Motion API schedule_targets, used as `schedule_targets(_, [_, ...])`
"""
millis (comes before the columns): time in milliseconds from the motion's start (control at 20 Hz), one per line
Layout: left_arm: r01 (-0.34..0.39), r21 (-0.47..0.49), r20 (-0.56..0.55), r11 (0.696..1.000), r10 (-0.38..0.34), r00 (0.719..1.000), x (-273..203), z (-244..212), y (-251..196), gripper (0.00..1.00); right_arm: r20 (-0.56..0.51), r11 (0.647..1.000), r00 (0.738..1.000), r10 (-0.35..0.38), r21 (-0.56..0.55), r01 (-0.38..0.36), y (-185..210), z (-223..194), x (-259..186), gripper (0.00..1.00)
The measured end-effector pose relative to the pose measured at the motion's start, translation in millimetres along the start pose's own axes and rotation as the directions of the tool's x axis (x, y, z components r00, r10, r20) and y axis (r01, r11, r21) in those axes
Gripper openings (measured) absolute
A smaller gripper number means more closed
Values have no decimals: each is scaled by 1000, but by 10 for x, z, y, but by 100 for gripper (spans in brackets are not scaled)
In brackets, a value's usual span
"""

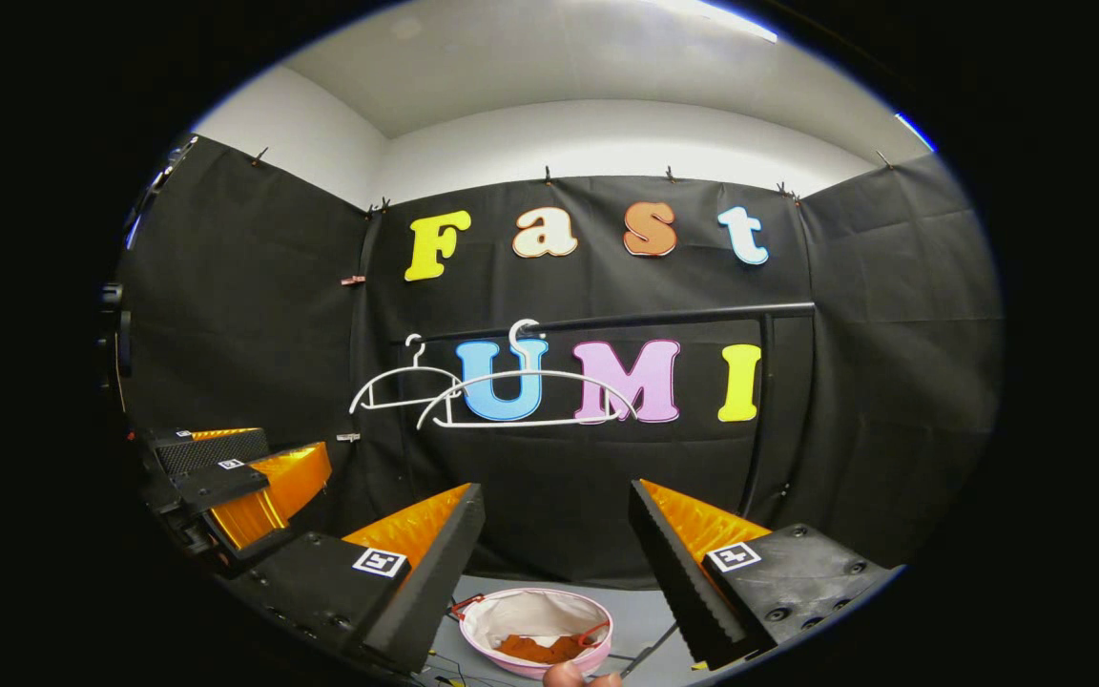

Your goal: Grasp the clothes on the hanger with both hands and then place them into the laundry hamper below.

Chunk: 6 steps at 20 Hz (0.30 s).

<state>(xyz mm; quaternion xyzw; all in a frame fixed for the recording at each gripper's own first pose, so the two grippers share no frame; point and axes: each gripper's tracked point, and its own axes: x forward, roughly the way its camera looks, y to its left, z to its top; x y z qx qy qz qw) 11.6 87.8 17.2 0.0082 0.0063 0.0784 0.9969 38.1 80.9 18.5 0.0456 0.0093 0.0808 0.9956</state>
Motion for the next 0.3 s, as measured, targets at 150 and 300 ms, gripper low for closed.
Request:
schedule_targets(150, [8, -8, -1, 1000, -8, 1000, 37, 6, -35, 95, -1, 1000, 1000, -3, 1, 3, -20, 1, 21, 98])
schedule_targets(300, [18, 1, -6, 1000, -18, 1000, 67, -13, -80, 95, -3, 1000, 1000, -10, 2, 10, -47, -14, 32, 100])
